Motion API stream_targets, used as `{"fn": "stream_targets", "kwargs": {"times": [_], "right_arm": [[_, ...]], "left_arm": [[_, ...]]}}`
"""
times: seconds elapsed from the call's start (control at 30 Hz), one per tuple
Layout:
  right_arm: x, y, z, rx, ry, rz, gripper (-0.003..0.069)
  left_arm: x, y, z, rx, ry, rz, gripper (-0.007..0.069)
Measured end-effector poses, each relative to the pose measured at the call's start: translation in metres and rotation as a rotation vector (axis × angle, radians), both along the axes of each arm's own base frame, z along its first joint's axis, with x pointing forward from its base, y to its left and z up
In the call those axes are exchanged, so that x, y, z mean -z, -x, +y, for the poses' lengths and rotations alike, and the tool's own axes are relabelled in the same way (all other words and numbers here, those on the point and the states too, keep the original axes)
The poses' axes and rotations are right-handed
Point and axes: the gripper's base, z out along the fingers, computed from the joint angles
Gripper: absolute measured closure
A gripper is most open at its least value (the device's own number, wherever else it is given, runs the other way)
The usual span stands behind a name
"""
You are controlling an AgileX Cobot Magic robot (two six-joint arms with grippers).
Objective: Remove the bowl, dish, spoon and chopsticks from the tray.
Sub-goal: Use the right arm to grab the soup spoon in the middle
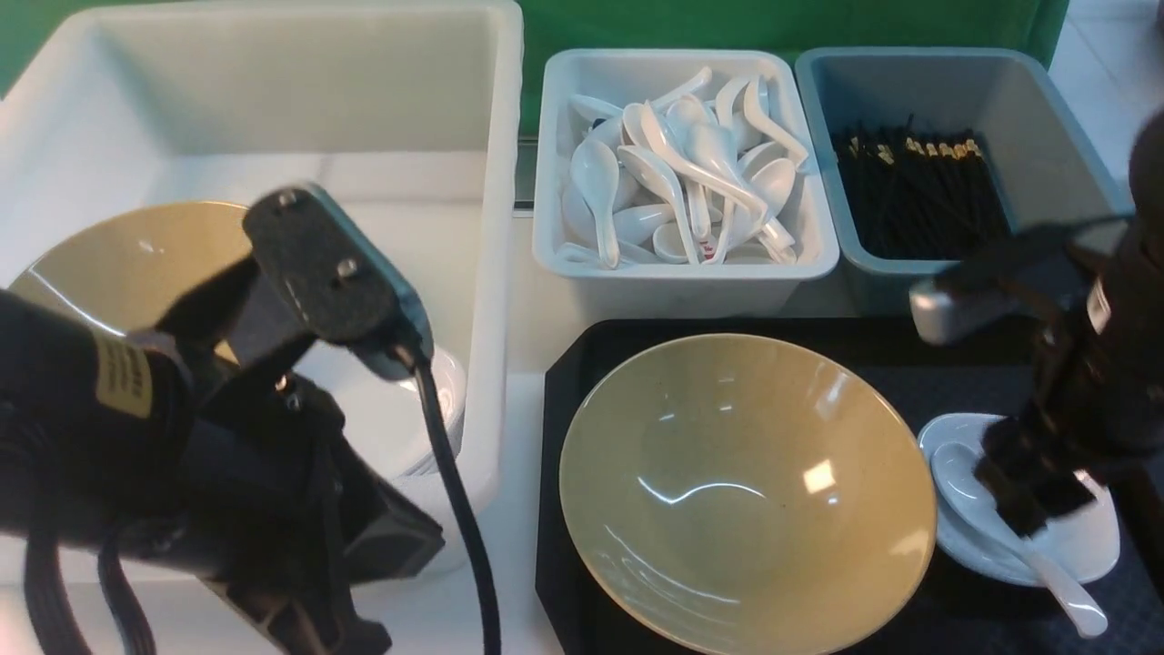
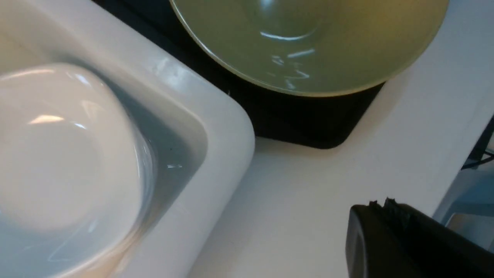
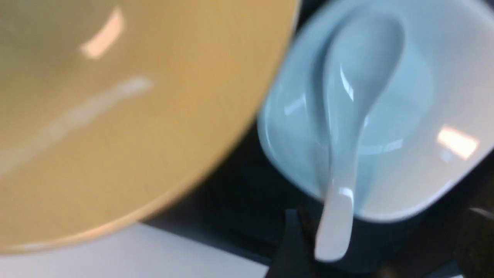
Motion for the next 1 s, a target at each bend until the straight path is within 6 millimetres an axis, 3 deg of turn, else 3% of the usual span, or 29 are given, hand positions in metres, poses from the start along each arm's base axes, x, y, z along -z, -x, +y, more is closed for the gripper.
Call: {"fn": "stream_targets", "kwargs": {"times": [0.13, 0.47, 0.8, 1.0], "right_arm": [[0.023, 0.007, -0.003, -0.02, -0.013, -0.028, 0.0117], [0.049, -0.02, -0.034, 0.119, -0.045, -0.025, 0.0117], [0.054, -0.02, -0.021, 0.055, -0.104, -0.002, 0.0117], [0.076, -0.027, -0.02, 0.053, -0.085, 0.051, 0.0137]], "left_arm": [[0.011, -0.002, 0.0, -0.012, 0.003, -0.008, 0.0636], [0.012, -0.003, -0.004, -0.033, 0.064, -0.015, 0.0636], [0.01, -0.003, -0.007, -0.042, 0.098, -0.011, 0.0636], [0.01, -0.004, -0.007, -0.044, 0.103, -0.013, 0.0636]]}}
